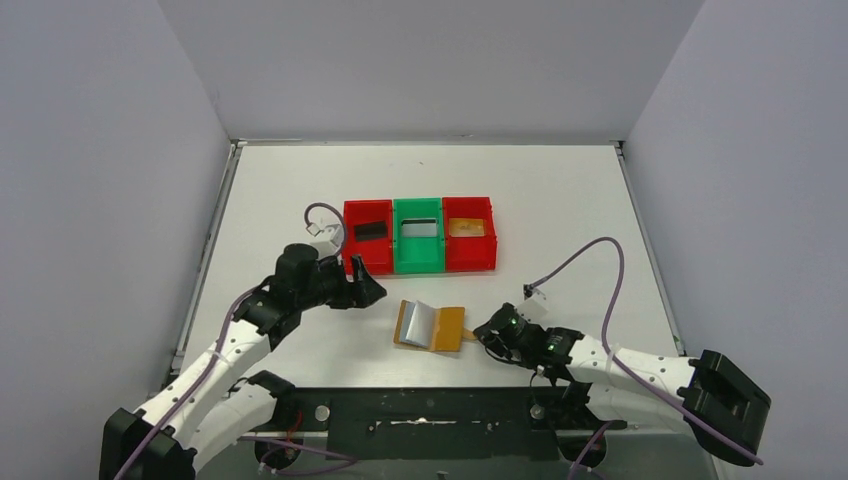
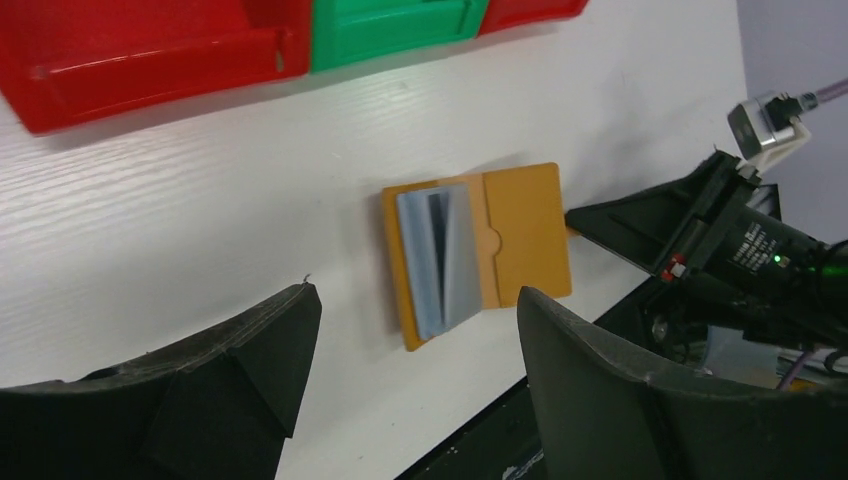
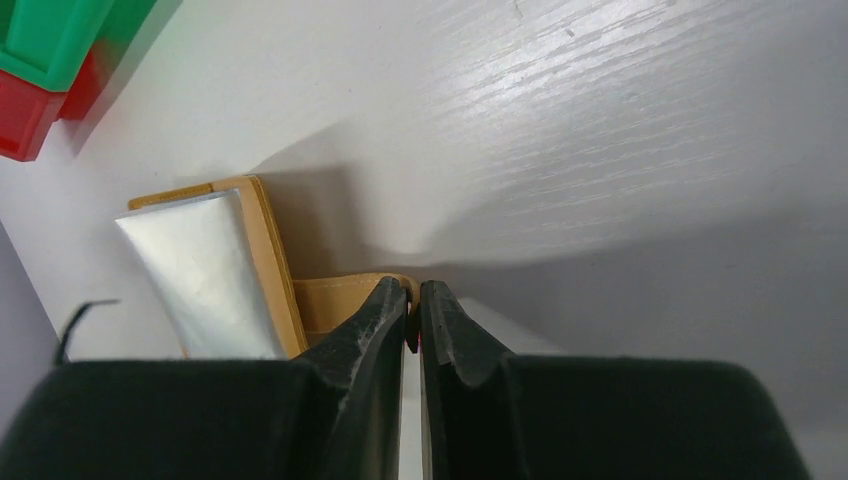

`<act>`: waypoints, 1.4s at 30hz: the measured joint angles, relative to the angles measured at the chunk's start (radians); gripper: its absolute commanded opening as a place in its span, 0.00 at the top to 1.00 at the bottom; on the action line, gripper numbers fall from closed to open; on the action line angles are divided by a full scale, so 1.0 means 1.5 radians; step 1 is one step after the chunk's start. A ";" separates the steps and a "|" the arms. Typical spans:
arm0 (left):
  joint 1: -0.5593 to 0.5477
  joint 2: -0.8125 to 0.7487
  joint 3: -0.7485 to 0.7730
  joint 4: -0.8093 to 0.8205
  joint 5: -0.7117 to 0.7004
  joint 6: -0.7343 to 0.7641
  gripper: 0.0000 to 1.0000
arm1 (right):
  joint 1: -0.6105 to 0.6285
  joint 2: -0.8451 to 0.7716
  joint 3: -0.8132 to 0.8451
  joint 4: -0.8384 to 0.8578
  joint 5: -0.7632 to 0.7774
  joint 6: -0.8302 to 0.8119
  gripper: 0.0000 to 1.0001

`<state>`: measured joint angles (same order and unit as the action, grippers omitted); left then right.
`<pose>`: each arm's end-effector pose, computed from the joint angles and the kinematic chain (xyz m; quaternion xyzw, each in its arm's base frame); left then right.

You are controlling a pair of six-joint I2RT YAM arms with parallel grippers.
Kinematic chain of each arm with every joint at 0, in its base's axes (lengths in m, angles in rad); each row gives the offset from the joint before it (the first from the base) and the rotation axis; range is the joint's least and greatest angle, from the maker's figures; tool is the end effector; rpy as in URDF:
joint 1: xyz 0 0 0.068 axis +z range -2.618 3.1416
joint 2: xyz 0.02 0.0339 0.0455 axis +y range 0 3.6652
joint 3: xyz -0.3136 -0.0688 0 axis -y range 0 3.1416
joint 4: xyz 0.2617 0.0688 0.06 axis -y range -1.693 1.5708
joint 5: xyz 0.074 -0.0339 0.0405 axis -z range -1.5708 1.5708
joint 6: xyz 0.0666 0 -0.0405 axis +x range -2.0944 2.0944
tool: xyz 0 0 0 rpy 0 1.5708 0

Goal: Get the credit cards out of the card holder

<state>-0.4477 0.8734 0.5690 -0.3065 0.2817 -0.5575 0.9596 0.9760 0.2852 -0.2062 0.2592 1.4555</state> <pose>0.1716 -0.1030 0.2535 0.0165 0.8805 -0.3293 0.3406 0.1118 0.1299 0.1446 0.2711 0.8968 0.2631 0.2305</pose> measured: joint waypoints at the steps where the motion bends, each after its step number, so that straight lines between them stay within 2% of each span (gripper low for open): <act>1: -0.006 0.003 -0.001 0.010 0.008 -0.006 0.29 | -0.003 0.001 0.000 0.000 0.001 0.000 0.92; 7: -0.071 0.033 -0.001 0.056 0.020 -0.025 0.30 | -0.007 0.013 0.001 0.004 0.004 -0.005 0.91; 14: -0.141 0.131 0.003 0.099 0.018 -0.053 0.30 | -0.008 0.026 0.000 0.008 0.004 -0.003 0.92; 22: -0.208 0.233 0.041 0.140 -0.029 -0.080 0.34 | -0.016 0.021 -0.010 0.028 0.004 -0.004 0.91; 29: -0.213 0.257 0.046 0.173 -0.078 -0.083 0.33 | -0.016 0.006 -0.028 0.045 0.004 -0.004 0.91; 42: -0.213 0.340 0.048 0.205 -0.069 -0.115 0.36 | -0.017 -0.007 -0.052 0.083 0.003 -0.002 0.90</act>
<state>-0.7670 1.3830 0.6407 0.0010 0.1780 -0.7296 0.9344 0.9657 0.2066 -0.0818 0.2642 1.4521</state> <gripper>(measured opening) 0.649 0.101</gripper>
